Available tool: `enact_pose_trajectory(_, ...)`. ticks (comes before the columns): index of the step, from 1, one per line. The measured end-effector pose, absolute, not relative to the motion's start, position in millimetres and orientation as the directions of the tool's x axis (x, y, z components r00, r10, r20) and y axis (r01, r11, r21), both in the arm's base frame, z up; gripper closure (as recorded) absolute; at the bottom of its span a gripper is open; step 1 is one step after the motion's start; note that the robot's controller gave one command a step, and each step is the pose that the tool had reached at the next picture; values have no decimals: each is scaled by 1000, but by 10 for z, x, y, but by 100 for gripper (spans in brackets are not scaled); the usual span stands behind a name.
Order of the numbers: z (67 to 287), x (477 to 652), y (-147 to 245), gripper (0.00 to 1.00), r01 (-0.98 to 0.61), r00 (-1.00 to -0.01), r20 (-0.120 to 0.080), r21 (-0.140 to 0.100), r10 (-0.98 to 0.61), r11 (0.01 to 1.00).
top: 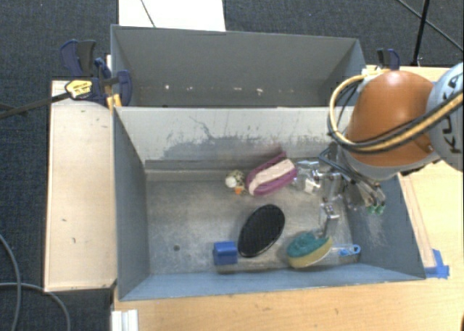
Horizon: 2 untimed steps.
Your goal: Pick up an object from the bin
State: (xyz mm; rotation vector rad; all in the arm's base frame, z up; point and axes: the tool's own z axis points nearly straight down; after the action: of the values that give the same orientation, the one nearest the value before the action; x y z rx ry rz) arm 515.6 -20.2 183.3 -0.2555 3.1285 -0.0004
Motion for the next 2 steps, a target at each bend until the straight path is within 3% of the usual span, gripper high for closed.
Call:
enact_pose_trajectory(1, 672, 5054, 411, 0, -167, -986, -1, 0, -167, 986)
enact_pose_trajectory(2, 703, 5064, 390, 100, -165, -986, -3, 0, -165, 986)
